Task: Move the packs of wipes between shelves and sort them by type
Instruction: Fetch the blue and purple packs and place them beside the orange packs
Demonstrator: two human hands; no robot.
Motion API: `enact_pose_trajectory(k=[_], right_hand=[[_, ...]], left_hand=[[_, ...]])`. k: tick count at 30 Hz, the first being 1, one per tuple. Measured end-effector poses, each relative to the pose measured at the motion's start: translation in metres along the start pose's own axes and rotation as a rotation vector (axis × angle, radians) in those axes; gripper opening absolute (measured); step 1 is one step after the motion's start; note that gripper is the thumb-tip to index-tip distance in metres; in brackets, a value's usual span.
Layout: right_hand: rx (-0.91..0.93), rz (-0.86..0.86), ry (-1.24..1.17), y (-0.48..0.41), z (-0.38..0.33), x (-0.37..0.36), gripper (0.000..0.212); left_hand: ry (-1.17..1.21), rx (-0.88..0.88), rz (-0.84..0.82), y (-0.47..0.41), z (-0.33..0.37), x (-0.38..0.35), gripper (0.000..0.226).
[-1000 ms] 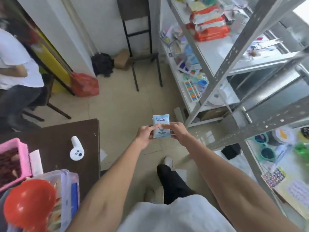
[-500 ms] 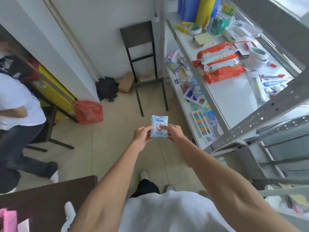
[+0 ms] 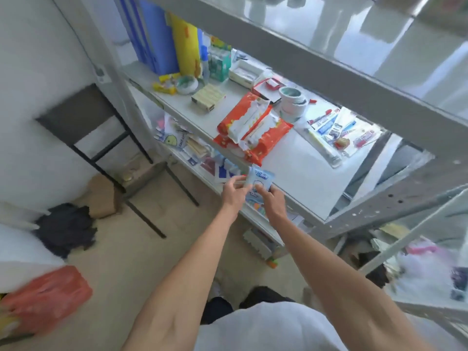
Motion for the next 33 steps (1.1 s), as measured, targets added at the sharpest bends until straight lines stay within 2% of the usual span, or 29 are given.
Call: enact_pose_trajectory(k=[2,5,13,18,20,22,24,27,29,33], right_hand=[[-0.002,0.191,0.023,-0.021,-0.012,0.020,0.064],[-0.057,0.302,0.073,-0.040,-0.031,0.041,0.047],[-0.053,0.294,0.225,-0.092,-0.054,0.045,0.033],[-0.088,0.313,0.298,-0.104,-0.056,0.039,0.036],[-0.073,0.338,0.296,-0.094,-0.058,0.040,0.038],[-0.060,0.376,0.259,-0.077,-0.055,0.046,0.042],[-0.032,0.423,0.210,-0.053,-0.043,0.055,0.041],[-0.056,0.496,0.153,-0.003,-0.006,0.080,0.030],[-0.116,0.547,0.126,0.040,0.027,0.106,0.026],[-0.255,0.860,-0.065,0.141,0.094,0.175,0.023]], left_hand=[[-0.126,-0.068,-0.105,-0.021,0.028,-0.028,0.029],[-0.309,-0.156,-0.189,-0.044,0.054,-0.063,0.032],[-0.572,-0.222,-0.128,-0.087,0.079,-0.096,0.035],[-0.676,-0.209,-0.107,-0.101,0.070,-0.107,0.042],[-0.726,-0.289,-0.083,-0.097,0.068,-0.110,0.044],[-0.768,-0.449,-0.034,-0.075,0.072,-0.108,0.032],[-0.790,-0.597,-0.056,-0.047,0.065,-0.105,0.020],[-0.825,-0.599,-0.353,-0.010,0.036,-0.111,0.008],[-0.909,-0.612,-0.579,0.018,0.017,-0.132,0.009],[-1.143,-0.760,-1.023,0.106,-0.007,-0.197,0.017]])
Point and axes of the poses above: each hand's wrist, its own y-axis away from the middle knuckle, its own x-axis out of the back of the hand, z = x × y, the point moved 1 cm from there along -y, towards the middle knuckle, and after that the axes turned 14 degrees about -y, right-handed, at the moved point
